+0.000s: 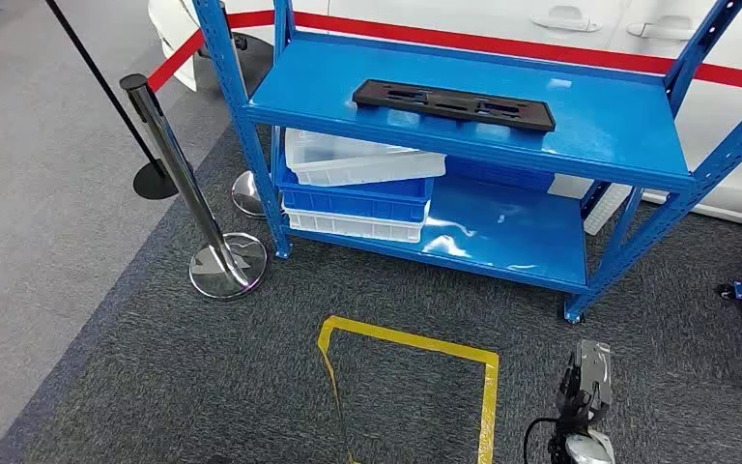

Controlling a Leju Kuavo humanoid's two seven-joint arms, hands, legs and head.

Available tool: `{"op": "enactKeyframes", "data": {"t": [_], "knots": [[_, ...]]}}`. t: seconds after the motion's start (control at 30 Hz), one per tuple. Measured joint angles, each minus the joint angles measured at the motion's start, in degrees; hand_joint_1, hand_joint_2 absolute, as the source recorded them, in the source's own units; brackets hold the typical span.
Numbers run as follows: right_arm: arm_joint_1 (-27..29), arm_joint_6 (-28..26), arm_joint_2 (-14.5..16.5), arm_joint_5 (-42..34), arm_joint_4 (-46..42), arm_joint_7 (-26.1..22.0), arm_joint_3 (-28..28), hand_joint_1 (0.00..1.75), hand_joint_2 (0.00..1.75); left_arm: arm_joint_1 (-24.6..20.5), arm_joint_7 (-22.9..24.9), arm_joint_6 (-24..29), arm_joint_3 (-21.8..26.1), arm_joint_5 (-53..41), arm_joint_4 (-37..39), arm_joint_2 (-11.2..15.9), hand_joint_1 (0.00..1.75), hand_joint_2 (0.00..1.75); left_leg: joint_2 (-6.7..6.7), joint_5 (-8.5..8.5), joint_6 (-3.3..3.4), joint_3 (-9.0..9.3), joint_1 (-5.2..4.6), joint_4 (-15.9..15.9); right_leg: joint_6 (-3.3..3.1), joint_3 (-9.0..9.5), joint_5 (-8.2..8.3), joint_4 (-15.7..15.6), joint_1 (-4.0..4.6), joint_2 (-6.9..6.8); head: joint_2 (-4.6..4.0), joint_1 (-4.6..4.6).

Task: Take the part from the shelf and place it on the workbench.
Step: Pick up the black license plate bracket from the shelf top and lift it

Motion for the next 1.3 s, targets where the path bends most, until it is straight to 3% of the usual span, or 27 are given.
{"op": "enactKeyframes", "data": {"t": [0.2,0.33,0.93,1.07,1.3], "knots": [[0.1,-1.8,0.0,2.8,-10.6,0.1,1.7,0.00,0.00,0.0,-1.2,0.0,-0.1,0.5,0.0,0.0,0.00,0.00,0.00,0.01,0.00,0.00,0.00,0.0,0.00,0.00,0.00,0.0,0.00,0.00,0.00,0.00],[0.1,-2.8,0.0,5.0,-19.2,0.2,3.4,0.00,1.75,0.0,-2.0,0.0,-0.2,0.8,0.1,0.0,0.00,0.00,0.00,0.01,0.00,0.00,0.00,0.0,0.00,-0.01,0.00,0.0,0.00,0.01,0.00,0.00],[2.0,-5.1,-0.2,13.9,-54.1,-0.4,10.1,0.00,1.75,-0.1,-9.8,-1.8,-0.4,2.3,0.2,0.1,0.00,0.00,0.01,0.01,-0.01,-0.01,-0.04,0.0,0.00,-0.03,0.02,0.0,-0.06,0.01,0.00,-0.01],[2.5,-5.4,-0.3,14.9,-59.0,-0.2,11.6,0.00,0.00,-0.3,-11.1,-1.8,-0.8,2.4,0.4,0.2,0.00,0.00,0.01,-0.01,0.02,-0.02,-0.11,0.1,0.04,-0.04,0.04,0.0,-0.14,0.01,0.00,-0.01],[2.9,-5.3,-0.7,16.5,-64.4,-0.8,13.2,0.00,0.00,-0.3,-10.5,-0.3,-1.5,2.3,0.6,0.5,0.00,0.00,0.01,-0.07,0.48,-0.16,-0.45,0.2,0.40,-0.06,0.24,-0.2,-0.49,0.01,0.00,-0.02]]}}
